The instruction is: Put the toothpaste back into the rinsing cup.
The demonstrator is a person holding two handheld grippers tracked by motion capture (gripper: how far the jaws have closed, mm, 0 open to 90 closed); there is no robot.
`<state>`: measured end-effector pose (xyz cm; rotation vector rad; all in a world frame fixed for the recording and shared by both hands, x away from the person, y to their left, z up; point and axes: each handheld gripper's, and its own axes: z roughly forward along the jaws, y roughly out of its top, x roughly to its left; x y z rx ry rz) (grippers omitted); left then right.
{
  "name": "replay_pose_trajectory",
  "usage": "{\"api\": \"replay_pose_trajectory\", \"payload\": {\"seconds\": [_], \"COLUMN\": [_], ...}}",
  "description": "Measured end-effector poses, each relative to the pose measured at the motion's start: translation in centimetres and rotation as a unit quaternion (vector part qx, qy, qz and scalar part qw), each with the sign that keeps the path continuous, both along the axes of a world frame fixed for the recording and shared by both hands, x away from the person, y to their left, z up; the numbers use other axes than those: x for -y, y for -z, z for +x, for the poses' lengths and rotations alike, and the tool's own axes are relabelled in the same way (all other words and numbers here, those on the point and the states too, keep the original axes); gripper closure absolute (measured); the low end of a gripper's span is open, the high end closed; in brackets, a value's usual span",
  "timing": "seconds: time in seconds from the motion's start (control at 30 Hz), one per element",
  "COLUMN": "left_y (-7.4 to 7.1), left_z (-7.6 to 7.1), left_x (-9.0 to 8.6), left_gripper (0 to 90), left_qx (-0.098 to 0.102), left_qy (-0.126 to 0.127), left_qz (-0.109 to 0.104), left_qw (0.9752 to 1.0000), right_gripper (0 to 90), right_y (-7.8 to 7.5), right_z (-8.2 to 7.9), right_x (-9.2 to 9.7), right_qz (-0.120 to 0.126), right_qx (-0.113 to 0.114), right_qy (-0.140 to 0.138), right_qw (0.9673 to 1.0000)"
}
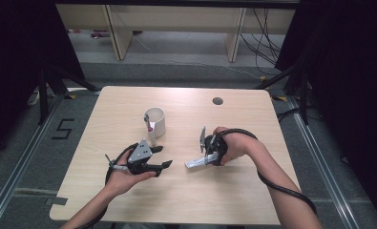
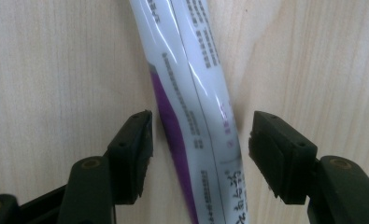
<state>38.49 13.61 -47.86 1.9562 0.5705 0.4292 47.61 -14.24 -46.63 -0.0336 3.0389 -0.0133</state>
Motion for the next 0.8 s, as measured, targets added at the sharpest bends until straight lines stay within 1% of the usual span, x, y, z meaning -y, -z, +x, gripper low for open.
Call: {"api": "replay_pose_trajectory", "payload": {"seconds": [0.03, 0.07, 0.1, 0.13, 0.17, 0.2, 0.23, 0.27, 0.3, 0.37, 0.4, 0.43, 0.47, 0.5, 0.57, 0.6, 0.67, 0.7, 0.73, 0.77, 0.8], "left_y": [0.0, 0.01, 0.0, -0.04, -0.1, -0.03, -0.01, 0.0, 0.01, 0.06, 0.05, 0.07, 0.08, 0.08, 0.09, 0.09, 0.15, 0.17, 0.19, 0.21, 0.24], "left_z": [-0.02, -0.05, -0.05, -0.1, -0.04, -0.08, -0.09, -0.08, -0.09, -0.06, -0.11, -0.11, -0.12, -0.13, -0.15, -0.15, -0.13, -0.13, -0.13, -0.14, -0.14], "left_x": [-0.03, -0.07, -0.13, -0.23, -0.38, -0.38, -0.43, -0.48, -0.51, -0.56, -0.57, -0.56, -0.56, -0.56, -0.58, -0.6, -0.63, -0.67, -0.71, -0.75, -0.8], "left_gripper": [35.5, 35.5, 35.5, 35.5, 35.5, 35.4, 35.5, 35.4, 35.5, 35.5, 35.4, 35.4, 35.5, 35.5, 35.4, 35.4, 35.5, 35.5, 35.5, 35.4, 35.5], "left_qx": [-0.002, 0.0, 0.0, -0.001, -0.001, -0.001, -0.001, -0.001, -0.001, -0.001, -0.001, -0.001, -0.001, -0.001, -0.001, -0.001, -0.001, -0.003, -0.002, -0.002, -0.002], "left_qy": [0.001, -0.001, 0.0, -0.002, 0.001, -0.003, -0.005, -0.005, -0.007, -0.005, -0.008, -0.008, -0.007, -0.007, -0.006, -0.006, -0.005, -0.005, -0.006, -0.008, -0.008], "left_qz": [-0.003, -0.005, -0.005, -0.003, 0.004, -0.002, -0.003, -0.004, -0.004, -0.007, -0.005, -0.004, -0.004, -0.004, -0.003, -0.003, -0.007, -0.008, -0.008, -0.008, -0.008], "left_qw": [1.0, 1.0, 1.0, 1.0, 1.0, 1.0, 1.0, 1.0, 1.0, 1.0, 1.0, 1.0, 1.0, 1.0, 1.0, 1.0, 1.0, 1.0, 0.9999, 0.9999, 0.9999], "right_gripper": [40.0, 40.0, 40.2, 40.4, 40.7, 40.4, 41.3, 41.2, 41.2, 43.4, 46.6, 46.9, 47.9, 50.2, 53.5, 54.5, 55.6, 56.0, 56.3, 56.2, 55.8], "right_y": [0.14, 0.27, 0.4, 0.56, 0.65, 0.75, 0.75, 0.72, 0.73, 0.77, 0.68, 0.67, 0.73, 0.7, 0.68, 0.72, 0.81, 0.67, 0.82, 0.73, 0.88], "right_z": [0.04, -0.04, -0.03, 0.13, -0.06, -0.01, 0.06, 0.11, 0.22, 0.28, 0.17, 0.21, 0.4, 0.39, 0.44, 0.53, 0.64, 0.34, 0.62, 0.48, 0.39], "right_x": [-0.12, -0.24, -0.3, -0.28, -0.36, -0.35, -0.31, -0.31, -0.27, -0.17, -0.19, -0.15, -0.06, -0.04, -0.07, -0.09, -0.17, -0.37, -0.48, -0.73, -0.76], "right_qz": [0.001, -0.001, -0.004, -0.004, -0.007, -0.008, -0.005, -0.005, -0.007, -0.005, -0.009, -0.007, -0.003, -0.004, -0.007, -0.007, -0.007, -0.016, -0.019, -0.026, -0.027], "right_qx": [-0.005, -0.005, -0.004, -0.003, -0.003, -0.004, -0.007, -0.004, -0.003, -0.008, -0.013, -0.015, -0.019, -0.026, -0.035, -0.04, -0.038, -0.045, -0.039, -0.044, -0.04], "right_qy": [-0.001, 0.0, -0.004, -0.016, -0.003, -0.004, -0.003, -0.004, -0.011, -0.01, 0.004, 0.003, -0.004, 0.004, 0.008, 0.007, -0.003, 0.02, -0.006, 0.008, 0.015], "right_qw": [1.0, 1.0, 1.0, 0.9999, 1.0, 1.0, 1.0, 1.0, 0.9999, 0.9999, 0.9999, 0.9999, 0.9998, 0.9996, 0.9993, 0.9992, 0.9992, 0.9986, 0.9991, 0.9987, 0.9987]}}
